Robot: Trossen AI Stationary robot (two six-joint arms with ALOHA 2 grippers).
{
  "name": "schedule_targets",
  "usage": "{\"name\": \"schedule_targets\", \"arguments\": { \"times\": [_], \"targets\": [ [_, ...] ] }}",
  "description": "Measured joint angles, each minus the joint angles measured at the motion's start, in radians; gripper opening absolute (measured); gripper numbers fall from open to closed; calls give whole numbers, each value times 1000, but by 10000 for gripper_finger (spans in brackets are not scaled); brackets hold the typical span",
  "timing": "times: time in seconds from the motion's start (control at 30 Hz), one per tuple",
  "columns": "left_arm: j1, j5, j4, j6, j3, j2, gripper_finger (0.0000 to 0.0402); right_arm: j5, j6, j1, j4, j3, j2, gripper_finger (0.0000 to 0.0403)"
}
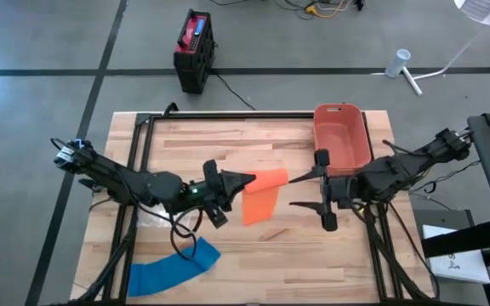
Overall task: Roll bandage
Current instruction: Roll the orange bandage
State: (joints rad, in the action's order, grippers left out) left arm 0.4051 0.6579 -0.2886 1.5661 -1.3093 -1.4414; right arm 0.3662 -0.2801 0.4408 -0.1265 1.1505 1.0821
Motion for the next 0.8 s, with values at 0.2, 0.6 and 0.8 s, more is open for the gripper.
{"name": "schedule_targets", "arguments": {
  "times": [0.2,0.6,0.8],
  "targets": [
    [22,-139,-7,-45,0,0,37,1,-25,0,3,4,-26,208],
    [40,-277,-7,21,1,-1,37,-163,225,0,121,1,3,203],
    [40,-277,-8,48,1,-1,37,-184,338,0,126,1,20,200]
  ]
}}
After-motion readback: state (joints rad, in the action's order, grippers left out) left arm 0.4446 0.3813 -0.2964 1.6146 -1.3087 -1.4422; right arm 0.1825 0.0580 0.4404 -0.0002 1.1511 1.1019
